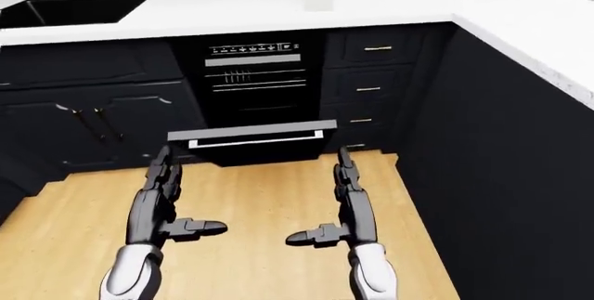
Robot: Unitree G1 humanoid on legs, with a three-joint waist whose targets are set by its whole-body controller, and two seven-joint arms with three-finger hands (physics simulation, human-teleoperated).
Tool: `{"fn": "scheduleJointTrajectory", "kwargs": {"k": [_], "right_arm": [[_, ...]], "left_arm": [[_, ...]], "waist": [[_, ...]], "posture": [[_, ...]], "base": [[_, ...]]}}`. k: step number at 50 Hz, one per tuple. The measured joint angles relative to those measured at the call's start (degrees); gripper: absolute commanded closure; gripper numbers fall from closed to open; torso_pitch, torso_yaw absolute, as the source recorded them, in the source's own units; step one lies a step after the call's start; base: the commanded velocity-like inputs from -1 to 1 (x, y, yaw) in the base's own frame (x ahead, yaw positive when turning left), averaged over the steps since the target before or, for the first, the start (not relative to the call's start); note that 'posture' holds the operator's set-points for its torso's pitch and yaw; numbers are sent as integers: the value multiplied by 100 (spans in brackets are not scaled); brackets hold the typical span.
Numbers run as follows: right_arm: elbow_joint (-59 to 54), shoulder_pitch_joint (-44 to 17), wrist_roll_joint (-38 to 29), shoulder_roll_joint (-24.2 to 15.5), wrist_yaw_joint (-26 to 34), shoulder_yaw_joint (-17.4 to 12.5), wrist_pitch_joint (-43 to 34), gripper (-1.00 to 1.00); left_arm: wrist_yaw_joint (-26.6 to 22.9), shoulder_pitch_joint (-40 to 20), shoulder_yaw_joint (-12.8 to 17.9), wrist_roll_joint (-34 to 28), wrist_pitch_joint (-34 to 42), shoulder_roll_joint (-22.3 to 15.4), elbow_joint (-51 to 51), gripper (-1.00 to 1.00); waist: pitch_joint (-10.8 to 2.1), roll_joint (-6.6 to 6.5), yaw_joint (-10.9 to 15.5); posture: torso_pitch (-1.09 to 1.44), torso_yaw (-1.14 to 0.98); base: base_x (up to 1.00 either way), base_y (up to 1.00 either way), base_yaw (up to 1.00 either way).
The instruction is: Close the dishwasher door
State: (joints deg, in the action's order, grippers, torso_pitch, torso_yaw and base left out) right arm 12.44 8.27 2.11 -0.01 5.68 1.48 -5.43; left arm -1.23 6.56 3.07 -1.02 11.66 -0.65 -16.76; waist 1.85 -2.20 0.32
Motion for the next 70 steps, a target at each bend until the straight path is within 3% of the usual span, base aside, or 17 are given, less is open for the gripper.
{"fn": "scheduleJointTrajectory", "kwargs": {"k": [9,11,15,19,22,26,36,38,41,43,47,49,53,57,64,66,70], "right_arm": [[66,-36,-1,-12,-27,-52,99,-100],[-2,-28,-7,-47,-32,-114,91,-100],[-30,5,-17,-52,-61,-160,40,-100],[15,-46,-25,-50,-62,-136,126,-100],[23,-52,-25,-38,-54,-116,128,-100],[-39,5,-16,16,1,41,37,-100],[16,-55,-10,-4,-19,-41,130,-100],[15,-30,-15,-46,-24,-84,102,-100],[-58,29,-25,-51,-51,-148,46,-100],[-29,8,-29,-52,-59,-146,49,-100],[80,-17,-21,-51,-51,-123,91,-100],[115,-22,-16,-50,-45,-117,96,-100],[18,-5,30,7,27,23,-6,-100],[142,-62,134,-41,60,-218,-140,-100],[316,-29,131,-21,60,-149,-86,-100],[221,-59,156,-68,75,-249,-137,-100],[349,59,151,-70,26,-334,-236,-100]], "left_arm": [[-19,-2,-89,1,12,20,-131,-100],[-25,1,-148,5,11,59,-83,-100],[-49,23,-183,6,62,56,-51,-100],[-48,-16,-179,7,15,58,-161,-100],[-51,-4,-169,17,25,45,-244,-100],[-5,28,-15,2,60,-2,-79,-100],[-26,-4,-77,23,32,11,-131,-100],[-32,-3,-130,25,37,58,-124,-100],[-64,49,-206,27,89,62,-62,-100],[-70,24,-188,29,89,56,-86,-100],[-61,-18,-159,33,27,54,-182,-100],[-61,-4,-152,41,37,51,-248,-100],[-41,16,60,75,174,-17,-191,-100],[-47,-225,325,221,266,-84,-115,-100],[-52,-131,138,188,227,-24,-271,-100],[-61,-152,32,161,181,26,-106,-100],[-101,-80,-20,162,258,25,-46,-100]], "waist": [[30,588,-50],[63,459,-123],[-39,485,-133],[36,145,-144],[-20,-226,-119],[12,-105,-23],[32,569,-59],[51,479,-143],[-12,524,-155],[-19,441,-138],[47,71,-147],[-3,-211,-125],[14,-122,14],[4,143,-13],[27,579,-46],[35,482,-136],[-29,490,-151]], "posture": [[0,0],[0,0],[0,0],[0,0],[0,0],[0,0],[0,0],[0,0],[0,0],[0,0],[0,0],[0,0],[0,0],[0,0],[0,0],[0,0],[0,0]], "base": [[0,32,0],[0,32,0],[0,32,0],[0,32,0],[0,32,0],[0,32,0],[0,32,0],[0,32,0],[0,32,0],[0,32,0],[0,32,0],[0,32,0],[0,32,0],[0,32,0],[0,32,0],[0,32,0],[0,32,0]]}}
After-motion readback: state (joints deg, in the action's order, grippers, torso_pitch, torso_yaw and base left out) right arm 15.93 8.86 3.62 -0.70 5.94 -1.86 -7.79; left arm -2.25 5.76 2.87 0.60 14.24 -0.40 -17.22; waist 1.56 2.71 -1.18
